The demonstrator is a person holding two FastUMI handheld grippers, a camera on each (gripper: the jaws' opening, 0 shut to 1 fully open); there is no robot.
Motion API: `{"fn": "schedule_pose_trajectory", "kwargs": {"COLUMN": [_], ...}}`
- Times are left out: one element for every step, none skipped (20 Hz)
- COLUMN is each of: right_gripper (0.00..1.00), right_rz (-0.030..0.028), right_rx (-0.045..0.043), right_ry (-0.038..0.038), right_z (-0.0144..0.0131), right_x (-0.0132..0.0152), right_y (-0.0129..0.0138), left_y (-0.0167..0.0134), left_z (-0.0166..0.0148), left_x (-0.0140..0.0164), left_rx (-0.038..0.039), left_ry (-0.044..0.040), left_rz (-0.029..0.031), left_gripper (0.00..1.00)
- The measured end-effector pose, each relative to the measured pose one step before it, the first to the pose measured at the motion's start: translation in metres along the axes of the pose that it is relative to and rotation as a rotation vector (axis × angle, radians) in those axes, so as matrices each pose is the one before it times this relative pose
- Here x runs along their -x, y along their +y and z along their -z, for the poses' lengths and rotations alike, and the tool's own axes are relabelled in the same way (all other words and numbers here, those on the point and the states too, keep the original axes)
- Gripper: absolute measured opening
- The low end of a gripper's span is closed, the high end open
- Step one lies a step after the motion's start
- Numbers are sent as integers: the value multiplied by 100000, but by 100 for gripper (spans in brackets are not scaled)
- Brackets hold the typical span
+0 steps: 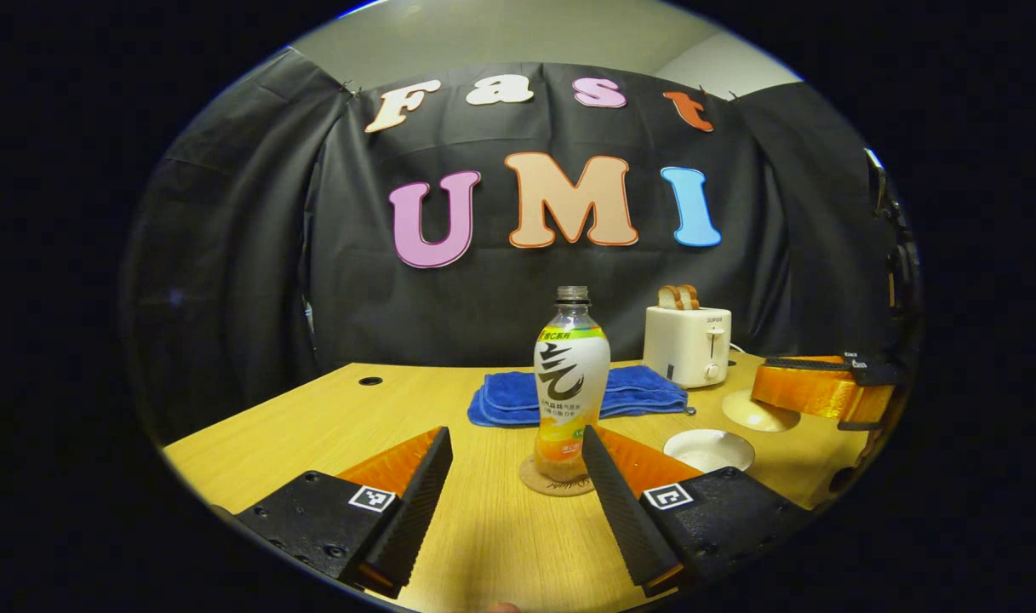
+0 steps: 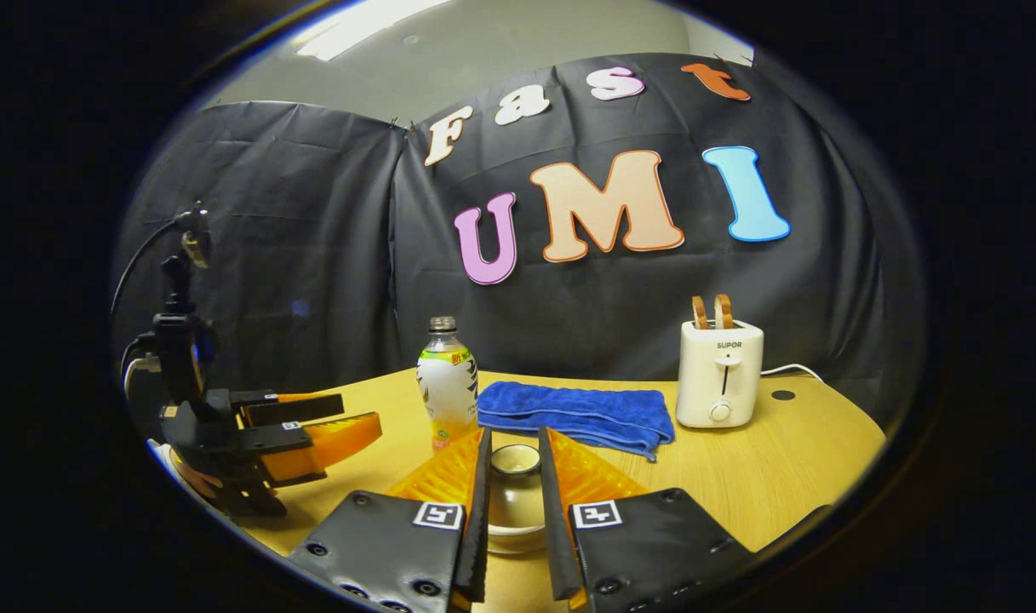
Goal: Open the teacup lid with one hand, grasp the water bottle and pour water into the teacup with the other hand; after pouring, place the water bottle on the coaster and then close the teacup lid.
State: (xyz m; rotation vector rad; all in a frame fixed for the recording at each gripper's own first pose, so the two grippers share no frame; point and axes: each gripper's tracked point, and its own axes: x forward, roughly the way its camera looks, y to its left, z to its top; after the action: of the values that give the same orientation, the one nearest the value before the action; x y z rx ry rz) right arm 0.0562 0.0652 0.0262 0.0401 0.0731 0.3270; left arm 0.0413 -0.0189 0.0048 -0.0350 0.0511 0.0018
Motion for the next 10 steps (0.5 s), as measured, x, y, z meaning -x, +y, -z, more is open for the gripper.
{"fn": "schedule_pose_trajectory", "kwargs": {"right_gripper": [33, 33, 33, 32, 32, 31, 32, 33, 33, 32], "right_rz": [-546, -503, 223, 574, 423, 451, 361, 64, 541, 604], "right_rx": [-466, -553, -314, -96, -95, -6, -333, -290, 50, 252], "right_ry": [777, 930, 1479, 1539, 1636, 1725, 1822, 1604, 1116, 735], "right_z": [271, 420, 423, 500, 535, 595, 559, 602, 334, 297], "right_x": [-380, -462, -365, -366, -356, -406, -303, -259, -213, -172], "right_y": [341, 213, 41, -95, -6, -20, -114, -3, -93, -139], "left_y": [268, 311, 241, 238, 174, 119, 34, 35, 197, 227], "left_z": [204, -88, 59, -114, -253, -224, -94, -137, -294, -266], "left_x": [391, 294, 253, 294, 258, 257, 222, 161, 178, 150], "left_rx": [760, 356, 123, -160, -46, -351, -446, 43, -135, -471], "left_ry": [-425, -455, -405, -617, -770, -680, -733, -689, -866, -983], "left_rz": [-837, -607, -627, -515, -164, 15, -139, -74, -167, -218], "left_gripper": [89, 89, 89, 89, 89, 89, 89, 89, 89, 89]}}
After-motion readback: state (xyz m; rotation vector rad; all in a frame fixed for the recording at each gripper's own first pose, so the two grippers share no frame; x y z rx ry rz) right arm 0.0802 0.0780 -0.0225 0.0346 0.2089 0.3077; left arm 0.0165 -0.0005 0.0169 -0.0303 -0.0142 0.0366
